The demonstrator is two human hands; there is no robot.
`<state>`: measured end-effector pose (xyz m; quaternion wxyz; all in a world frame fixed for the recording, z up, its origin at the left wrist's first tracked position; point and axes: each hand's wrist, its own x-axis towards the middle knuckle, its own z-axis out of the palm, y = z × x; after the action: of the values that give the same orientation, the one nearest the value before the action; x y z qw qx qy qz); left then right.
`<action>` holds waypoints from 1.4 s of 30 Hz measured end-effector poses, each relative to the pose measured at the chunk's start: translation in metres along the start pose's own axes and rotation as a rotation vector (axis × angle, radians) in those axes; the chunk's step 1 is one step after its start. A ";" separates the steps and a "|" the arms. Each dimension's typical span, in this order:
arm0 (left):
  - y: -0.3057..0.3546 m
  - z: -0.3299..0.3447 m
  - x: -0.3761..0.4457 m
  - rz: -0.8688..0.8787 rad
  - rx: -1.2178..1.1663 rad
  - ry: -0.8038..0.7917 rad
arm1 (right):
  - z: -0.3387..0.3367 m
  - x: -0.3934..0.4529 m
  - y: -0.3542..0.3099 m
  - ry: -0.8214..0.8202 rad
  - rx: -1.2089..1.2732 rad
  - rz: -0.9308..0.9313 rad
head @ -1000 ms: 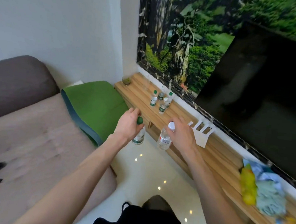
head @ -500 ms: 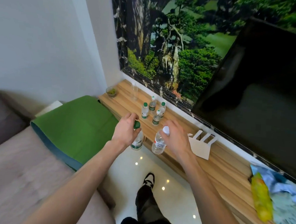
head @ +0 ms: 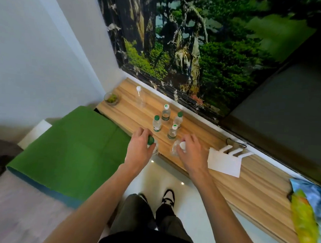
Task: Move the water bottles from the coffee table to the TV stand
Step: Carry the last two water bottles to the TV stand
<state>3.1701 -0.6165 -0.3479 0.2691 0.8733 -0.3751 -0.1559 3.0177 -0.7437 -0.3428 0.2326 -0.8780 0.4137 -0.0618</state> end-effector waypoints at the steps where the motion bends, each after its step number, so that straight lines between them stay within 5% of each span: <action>1: -0.004 0.002 0.011 0.008 0.001 -0.014 | 0.004 0.007 0.000 -0.006 -0.005 0.016; 13: -0.085 0.040 0.105 0.106 0.026 -0.244 | 0.086 0.064 -0.011 0.008 0.078 0.291; 25: -0.173 0.131 0.182 0.136 0.025 -0.270 | 0.202 0.117 0.019 0.058 0.087 0.442; 42: -0.209 0.191 0.209 0.341 0.067 -0.311 | 0.274 0.140 0.038 0.054 0.052 0.423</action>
<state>3.3391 -0.7188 -0.6392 0.2012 0.7710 -0.5593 -0.2284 3.1650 -0.7726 -0.6139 0.2518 -0.7636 0.5929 -0.0457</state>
